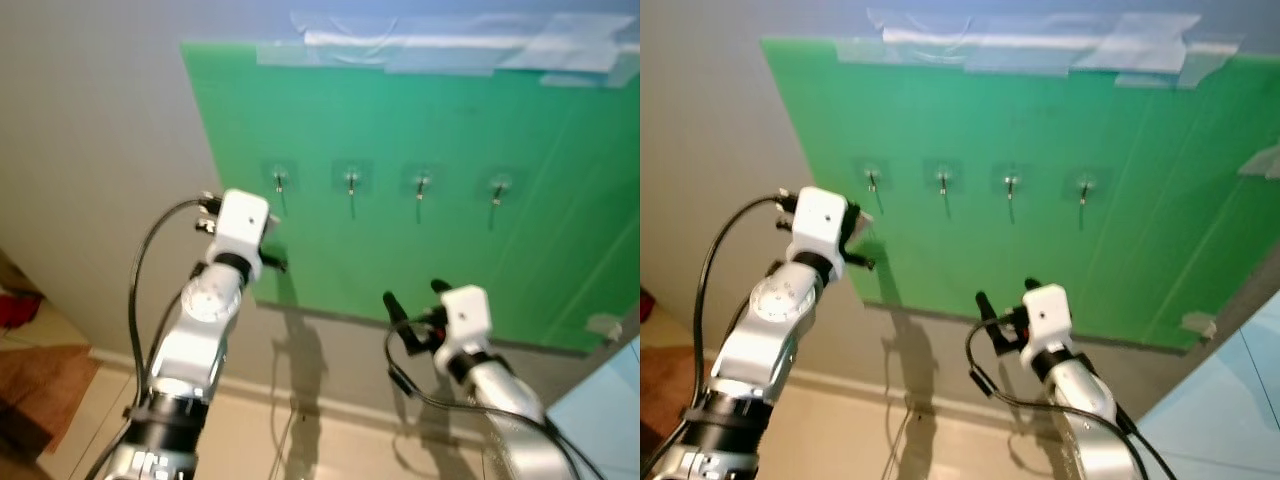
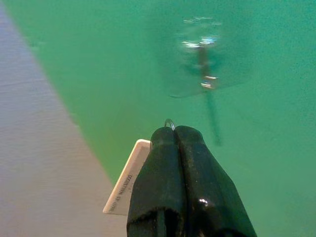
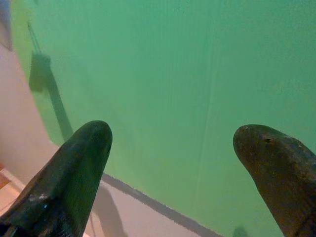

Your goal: Hang keys on a hook

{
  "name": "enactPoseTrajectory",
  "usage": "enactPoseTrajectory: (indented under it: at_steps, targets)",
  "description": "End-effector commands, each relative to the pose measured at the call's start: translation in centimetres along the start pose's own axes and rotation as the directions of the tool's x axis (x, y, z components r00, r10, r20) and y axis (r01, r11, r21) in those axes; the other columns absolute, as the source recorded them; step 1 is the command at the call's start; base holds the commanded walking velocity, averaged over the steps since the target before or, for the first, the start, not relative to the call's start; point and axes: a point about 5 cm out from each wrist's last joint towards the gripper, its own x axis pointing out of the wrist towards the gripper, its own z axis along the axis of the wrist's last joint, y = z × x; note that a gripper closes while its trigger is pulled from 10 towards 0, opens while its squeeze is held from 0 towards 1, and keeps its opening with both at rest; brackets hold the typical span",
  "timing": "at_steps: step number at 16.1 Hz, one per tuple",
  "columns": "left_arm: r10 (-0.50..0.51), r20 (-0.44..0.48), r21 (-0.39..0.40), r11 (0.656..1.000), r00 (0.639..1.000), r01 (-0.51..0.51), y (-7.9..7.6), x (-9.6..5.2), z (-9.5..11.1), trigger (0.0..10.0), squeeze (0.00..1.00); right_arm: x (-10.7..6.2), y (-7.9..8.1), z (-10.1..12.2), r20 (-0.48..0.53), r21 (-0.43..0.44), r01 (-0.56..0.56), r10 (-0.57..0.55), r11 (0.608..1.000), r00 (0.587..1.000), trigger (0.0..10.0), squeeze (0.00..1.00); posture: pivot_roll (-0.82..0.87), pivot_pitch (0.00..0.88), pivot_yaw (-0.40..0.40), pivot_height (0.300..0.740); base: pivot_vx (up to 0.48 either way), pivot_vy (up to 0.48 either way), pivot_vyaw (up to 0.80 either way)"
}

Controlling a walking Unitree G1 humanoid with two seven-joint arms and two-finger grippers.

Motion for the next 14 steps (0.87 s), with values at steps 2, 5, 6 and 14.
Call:
enactPoseTrajectory:
  at_steps: [2, 5, 6, 14]
  targets:
    - [0.039, -0.001, 0.004, 0.999, 0.999, -0.039, 1.0, 0.5, 0.8, 0.0, 0.00, -2.9, -1.5, 0.9, -0.023, -0.057, -0.022, 0.021, 0.998, 1.000, 10.0, 0.00, -0.10, 0.000, 0.064, 0.740, 0.000, 0.000, 0.00]
    - [0.047, 0.008, 0.006, 0.999, 0.999, -0.047, 0.6, 0.4, 2.2, 0.0, 0.00, -4.7, -2.7, 0.5, -0.070, -0.062, 0.029, -0.033, 0.998, 0.997, 10.0, 0.00, -0.12, 0.000, 0.074, 0.740, 0.000, 0.000, 0.00]
    - [0.031, 0.013, 0.025, 0.999, 0.999, -0.032, -0.4, 0.1, 2.6, 0.0, 0.00, -4.8, -2.2, 0.3, -0.083, -0.049, 0.024, -0.028, 0.998, 0.996, 10.0, 0.00, -0.13, 0.000, 0.077, 0.740, 0.000, 0.000, 0.00]
    - [0.002, 0.000, 0.082, 0.997, 1.000, -0.002, -1.3, -0.2, 3.4, 0.0, 0.00, -3.7, -1.0, -2.7, -0.127, -0.006, 0.002, -0.002, 1.000, 0.992, 10.0, 0.00, -0.10, 0.000, 0.078, 0.740, 0.000, 0.000, 0.00]
